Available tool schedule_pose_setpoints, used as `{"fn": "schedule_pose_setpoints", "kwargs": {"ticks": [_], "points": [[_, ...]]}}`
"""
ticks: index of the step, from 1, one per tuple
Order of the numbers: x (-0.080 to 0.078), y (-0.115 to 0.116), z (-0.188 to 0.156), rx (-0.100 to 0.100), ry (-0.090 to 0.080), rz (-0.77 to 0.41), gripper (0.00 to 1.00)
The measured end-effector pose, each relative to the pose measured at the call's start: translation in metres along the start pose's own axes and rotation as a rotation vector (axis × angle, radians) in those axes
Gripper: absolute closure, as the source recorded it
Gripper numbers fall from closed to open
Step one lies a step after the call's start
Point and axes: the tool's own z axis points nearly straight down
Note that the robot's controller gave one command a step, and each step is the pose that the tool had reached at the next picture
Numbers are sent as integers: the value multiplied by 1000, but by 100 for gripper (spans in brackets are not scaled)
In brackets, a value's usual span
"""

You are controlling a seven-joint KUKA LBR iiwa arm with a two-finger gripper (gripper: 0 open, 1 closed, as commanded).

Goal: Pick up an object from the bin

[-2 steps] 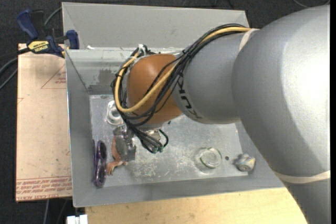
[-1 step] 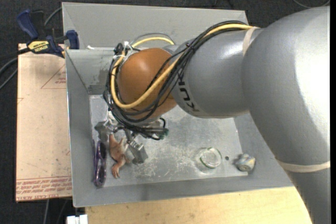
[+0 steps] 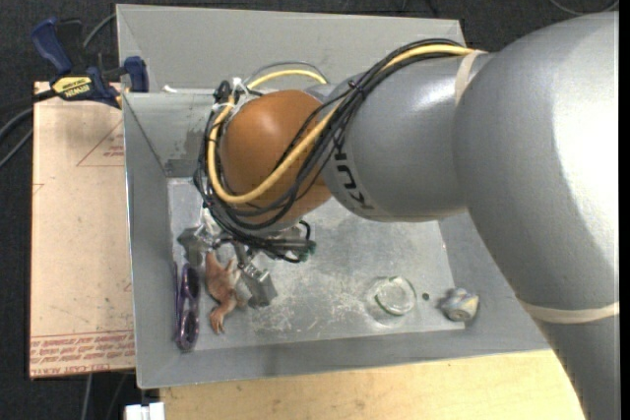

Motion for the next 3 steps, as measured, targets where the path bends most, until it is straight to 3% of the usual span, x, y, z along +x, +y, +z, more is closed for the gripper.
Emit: {"fn": "schedule_pose_setpoints", "kwargs": {"ticks": [1, 2, 3], "points": [[15, -38, 1, -1, -3, 59, 100], [15, -38, 1, -1, -3, 59, 100], [18, -34, -32, 0, -8, 44, 100]]}}
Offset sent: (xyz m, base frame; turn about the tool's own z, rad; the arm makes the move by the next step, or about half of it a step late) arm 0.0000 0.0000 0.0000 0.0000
